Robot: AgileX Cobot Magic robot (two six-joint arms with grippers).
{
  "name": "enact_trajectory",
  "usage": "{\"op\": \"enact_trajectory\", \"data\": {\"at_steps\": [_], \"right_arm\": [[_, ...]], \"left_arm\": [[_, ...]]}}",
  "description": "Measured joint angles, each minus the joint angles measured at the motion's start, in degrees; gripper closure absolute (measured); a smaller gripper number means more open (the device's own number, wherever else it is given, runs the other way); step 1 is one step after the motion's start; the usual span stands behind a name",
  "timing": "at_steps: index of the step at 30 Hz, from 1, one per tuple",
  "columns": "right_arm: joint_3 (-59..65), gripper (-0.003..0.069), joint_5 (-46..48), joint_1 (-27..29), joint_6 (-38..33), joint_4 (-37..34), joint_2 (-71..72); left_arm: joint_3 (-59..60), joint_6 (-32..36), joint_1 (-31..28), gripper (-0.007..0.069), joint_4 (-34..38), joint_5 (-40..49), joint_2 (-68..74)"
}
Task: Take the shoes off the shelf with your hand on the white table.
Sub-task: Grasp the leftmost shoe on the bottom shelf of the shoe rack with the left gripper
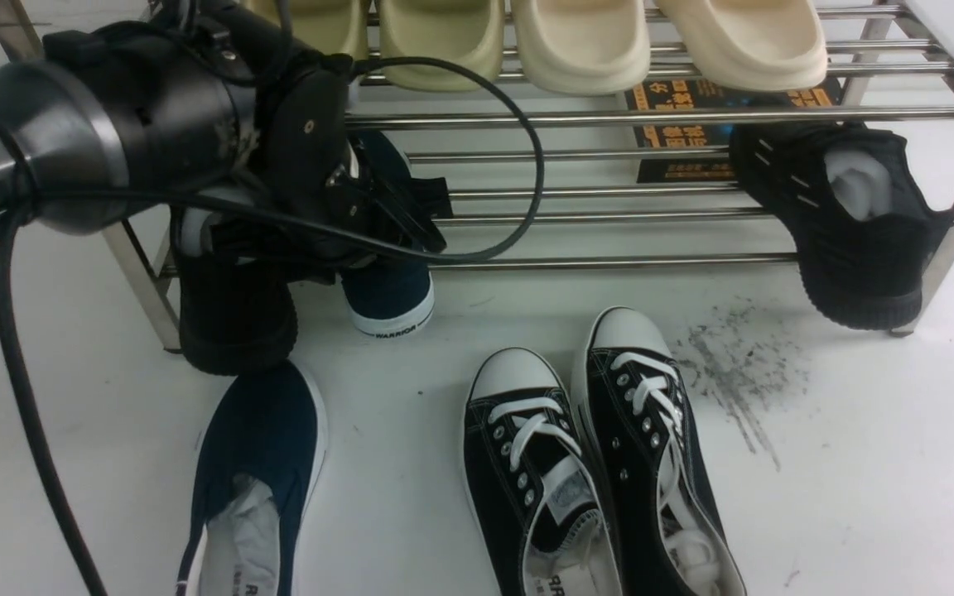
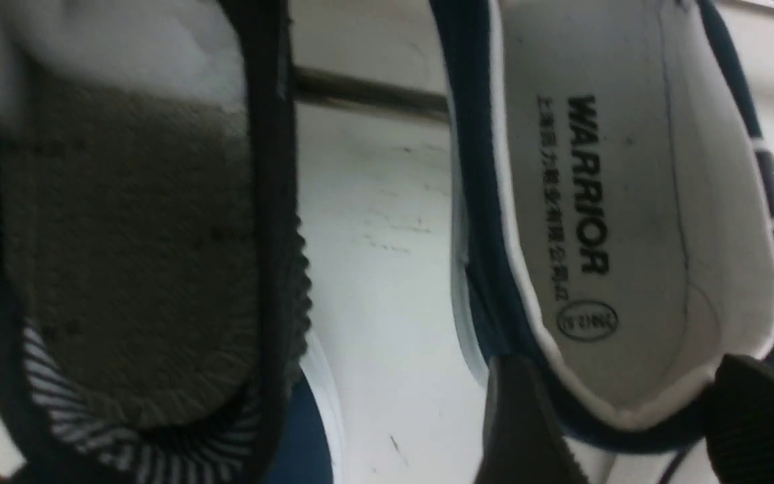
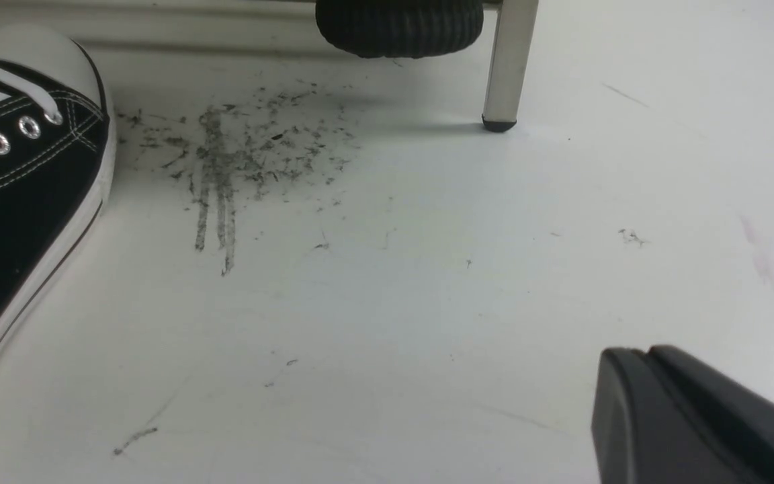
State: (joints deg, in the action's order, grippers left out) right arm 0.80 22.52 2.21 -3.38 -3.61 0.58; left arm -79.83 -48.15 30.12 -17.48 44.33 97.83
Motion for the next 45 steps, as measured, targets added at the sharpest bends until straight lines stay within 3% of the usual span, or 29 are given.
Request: {"op": "enact_trajectory", "data": {"at_steps": [4,10,23,26,29,32,35,45], "right_arm": [[0.0,0.0622,0.0,0.0,0.0,0.0,0.0],[0.0,0.0622,0.0,0.0,0.0,0.0,0.0],[0.0,0.0622,0.0,0.0,0.0,0.0,0.0],[0.0,0.0622,0.0,0.0,0.0,0.0,0.0],[0.0,0.0622,0.0,0.0,0.0,0.0,0.0],[0.0,0.0622,0.0,0.0,0.0,0.0,0.0],[0.0,0.0622,0.0,0.0,0.0,0.0,0.0],[0.0,0.0622,0.0,0.0,0.0,0.0,0.0]], "left_arm": [[0.0,-7.7,0.0,0.0144,-6.2,-1.9,0.3],[0.0,-15.2,-0.1,0.0113,-10.9,-4.5,2.1],[0.0,-16.3,-0.1,0.0113,-13.6,-9.3,6.7],[0.0,-16.3,-0.1,0.0148,-15.4,-9.7,7.7],[-0.2,-17.3,-0.1,0.0235,-16.2,-10.1,9.2],[-0.3,-17.3,-0.1,0.0427,-16.1,-9.1,10.1],[-0.3,-15.1,-0.2,0.0565,-13.4,-8.6,9.3],[-0.2,2.9,4.8,0.0596,3.6,-5.0,-1.3]]}}
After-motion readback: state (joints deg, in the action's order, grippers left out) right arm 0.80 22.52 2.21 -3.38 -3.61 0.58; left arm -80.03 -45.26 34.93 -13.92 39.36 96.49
